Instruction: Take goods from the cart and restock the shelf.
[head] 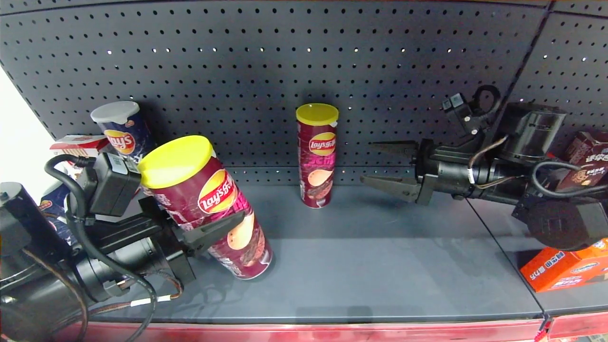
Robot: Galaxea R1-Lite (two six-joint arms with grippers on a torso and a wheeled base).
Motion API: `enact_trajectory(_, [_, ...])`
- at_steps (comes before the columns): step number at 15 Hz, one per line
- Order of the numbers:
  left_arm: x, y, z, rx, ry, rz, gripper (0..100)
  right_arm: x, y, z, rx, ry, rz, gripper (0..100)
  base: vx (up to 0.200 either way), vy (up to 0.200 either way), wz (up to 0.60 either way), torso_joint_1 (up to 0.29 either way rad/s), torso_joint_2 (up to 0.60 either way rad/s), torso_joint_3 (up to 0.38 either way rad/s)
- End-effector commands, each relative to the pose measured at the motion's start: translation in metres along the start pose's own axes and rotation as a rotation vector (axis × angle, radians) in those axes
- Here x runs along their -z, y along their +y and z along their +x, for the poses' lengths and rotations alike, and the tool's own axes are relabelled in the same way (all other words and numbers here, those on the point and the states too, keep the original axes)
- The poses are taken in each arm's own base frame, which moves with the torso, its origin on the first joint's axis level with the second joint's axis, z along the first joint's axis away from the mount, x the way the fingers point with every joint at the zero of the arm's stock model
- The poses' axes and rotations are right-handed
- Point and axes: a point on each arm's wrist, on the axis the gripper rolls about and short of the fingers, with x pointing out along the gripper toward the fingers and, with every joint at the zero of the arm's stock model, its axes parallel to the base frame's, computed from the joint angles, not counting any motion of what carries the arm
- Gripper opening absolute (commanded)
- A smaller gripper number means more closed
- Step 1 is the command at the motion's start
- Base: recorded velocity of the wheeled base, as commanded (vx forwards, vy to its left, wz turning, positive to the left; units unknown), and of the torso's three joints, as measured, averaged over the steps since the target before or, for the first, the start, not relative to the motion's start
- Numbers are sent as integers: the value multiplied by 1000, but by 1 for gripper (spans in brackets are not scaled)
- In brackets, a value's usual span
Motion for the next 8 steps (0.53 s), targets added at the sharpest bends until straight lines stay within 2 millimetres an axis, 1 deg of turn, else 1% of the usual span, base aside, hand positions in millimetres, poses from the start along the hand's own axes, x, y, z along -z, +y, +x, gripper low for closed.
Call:
enact_trajectory(1, [1, 0, -1, 1, 4, -2, 0, 9, -11, 12, -11, 4, 4, 100, 0, 0, 0, 0, 0, 0])
enact_trajectory(4, [1, 0, 0, 1, 4, -2, 0, 14, -19, 22, -17, 0, 1, 100, 0, 0, 0, 0, 0, 0])
enact_trajectory(8, [1, 0, 0, 1, 3, -1, 0, 27, -29, 34, -19, 9, 11, 100, 0, 0, 0, 0, 0, 0])
